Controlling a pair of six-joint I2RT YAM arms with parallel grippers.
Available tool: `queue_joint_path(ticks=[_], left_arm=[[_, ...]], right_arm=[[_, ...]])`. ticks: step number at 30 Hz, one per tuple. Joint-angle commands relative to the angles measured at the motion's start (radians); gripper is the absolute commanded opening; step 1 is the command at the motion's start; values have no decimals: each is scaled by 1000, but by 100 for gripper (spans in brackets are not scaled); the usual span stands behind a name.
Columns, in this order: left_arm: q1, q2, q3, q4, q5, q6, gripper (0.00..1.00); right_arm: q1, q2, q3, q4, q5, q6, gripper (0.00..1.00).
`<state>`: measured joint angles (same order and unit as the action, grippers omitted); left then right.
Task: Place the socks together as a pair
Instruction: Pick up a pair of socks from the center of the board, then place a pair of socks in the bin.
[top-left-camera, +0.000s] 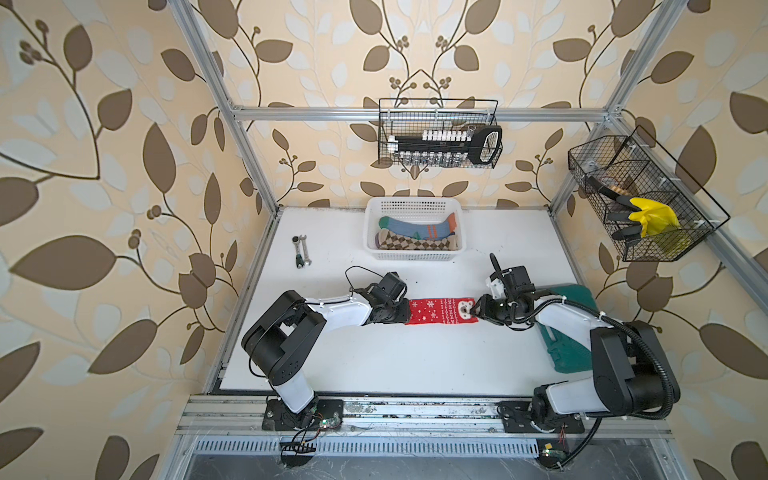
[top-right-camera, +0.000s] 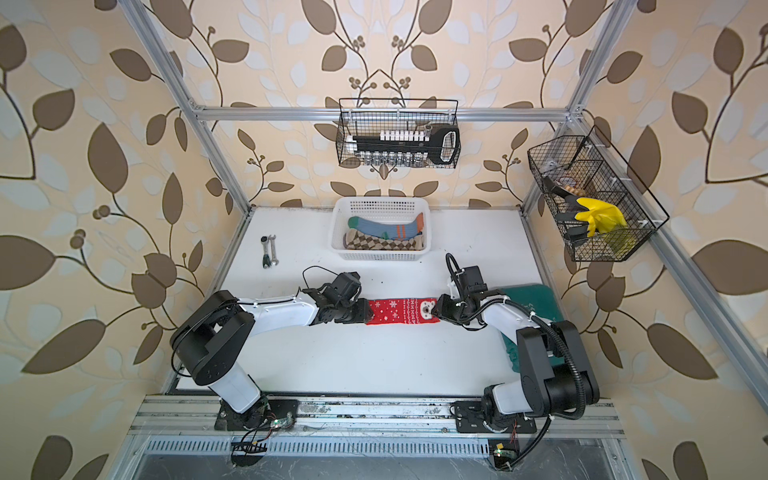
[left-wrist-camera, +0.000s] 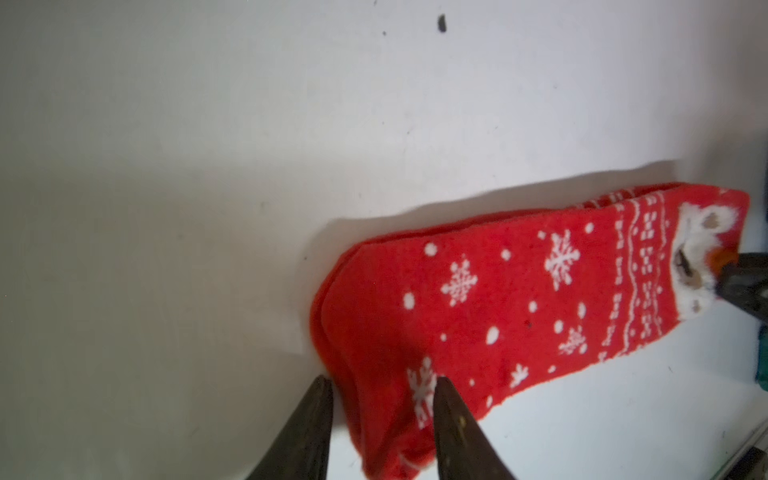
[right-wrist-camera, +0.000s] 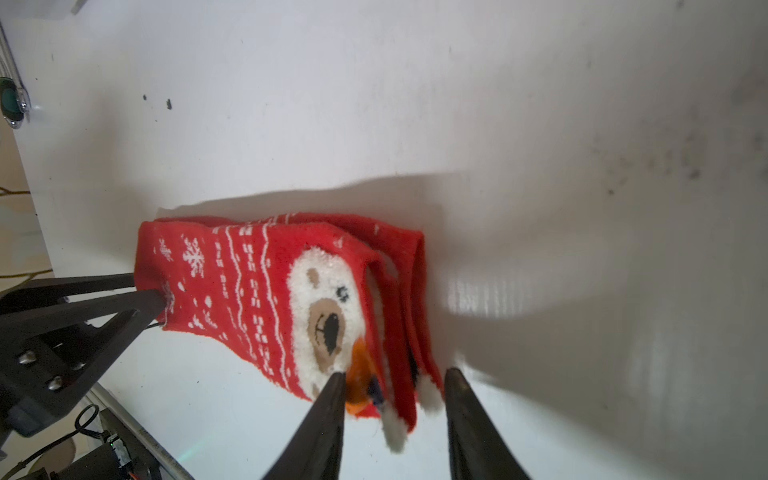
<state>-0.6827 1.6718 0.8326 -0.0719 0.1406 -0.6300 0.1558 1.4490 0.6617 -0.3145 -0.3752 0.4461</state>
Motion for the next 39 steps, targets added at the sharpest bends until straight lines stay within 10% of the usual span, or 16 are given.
queue_joint_path(ticks=[1, 8, 15, 24, 39], left_arm=[[-15, 37, -5, -12, 23, -13, 33], [-17, 25, -7, -22, 11, -11, 1], [-13, -77, 88, -164, -26, 42, 0], [109, -152, 389, -392, 3, 146, 0], [309, 345, 1069, -624, -63, 282, 0]], right_arm=[[2, 31, 0, -10, -14, 3, 40], [28, 79, 19, -15, -28, 1, 21], [38, 15, 114, -91, -25, -5, 1], [39, 13, 503, -271, -38, -32, 0], [50, 516, 1069, -305, -25, -8, 0]])
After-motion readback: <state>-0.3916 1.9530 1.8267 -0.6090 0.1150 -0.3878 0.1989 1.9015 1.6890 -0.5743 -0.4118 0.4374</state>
